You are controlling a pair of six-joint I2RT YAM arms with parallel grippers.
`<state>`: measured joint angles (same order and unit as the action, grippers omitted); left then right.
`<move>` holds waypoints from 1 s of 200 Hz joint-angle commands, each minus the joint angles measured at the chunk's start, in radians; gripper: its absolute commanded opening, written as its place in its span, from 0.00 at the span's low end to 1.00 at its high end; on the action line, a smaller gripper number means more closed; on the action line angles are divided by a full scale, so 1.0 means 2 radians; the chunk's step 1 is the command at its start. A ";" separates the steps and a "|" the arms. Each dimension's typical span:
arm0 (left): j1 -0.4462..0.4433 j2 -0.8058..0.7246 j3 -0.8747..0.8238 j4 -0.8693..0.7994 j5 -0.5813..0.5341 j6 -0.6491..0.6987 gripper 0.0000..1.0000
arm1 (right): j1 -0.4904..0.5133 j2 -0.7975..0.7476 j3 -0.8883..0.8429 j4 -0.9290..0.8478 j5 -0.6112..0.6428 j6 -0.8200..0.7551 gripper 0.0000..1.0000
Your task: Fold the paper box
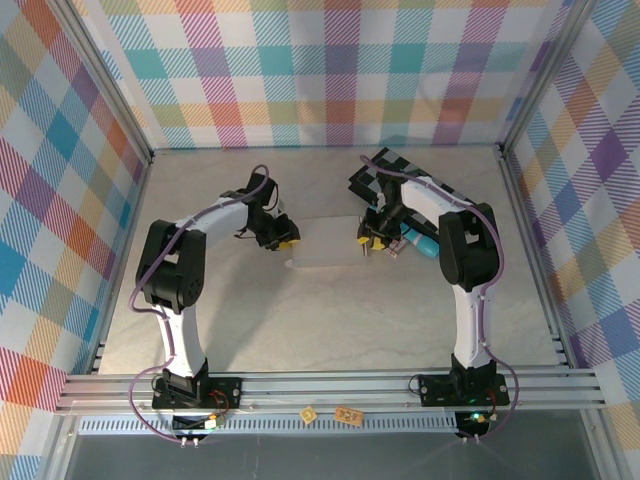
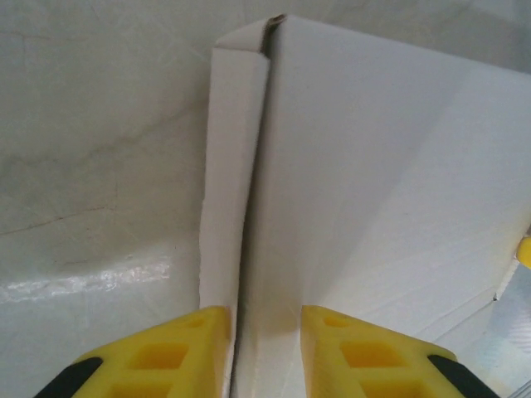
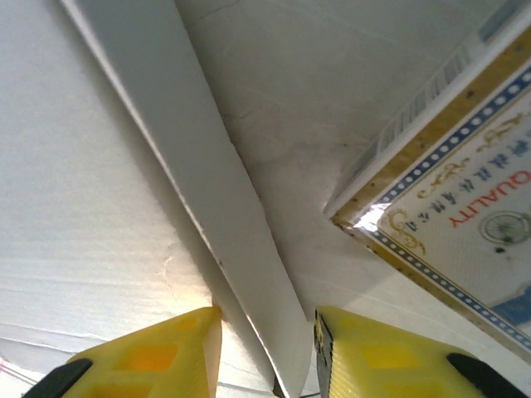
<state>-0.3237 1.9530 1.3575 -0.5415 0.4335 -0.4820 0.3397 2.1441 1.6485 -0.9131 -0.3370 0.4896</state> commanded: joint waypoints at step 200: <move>-0.024 0.030 -0.016 0.046 0.024 -0.023 0.09 | 0.018 0.015 -0.038 0.099 -0.093 0.039 0.17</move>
<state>-0.3199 1.9553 1.3258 -0.4690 0.4511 -0.5083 0.3180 2.1235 1.5639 -0.7849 -0.4618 0.5465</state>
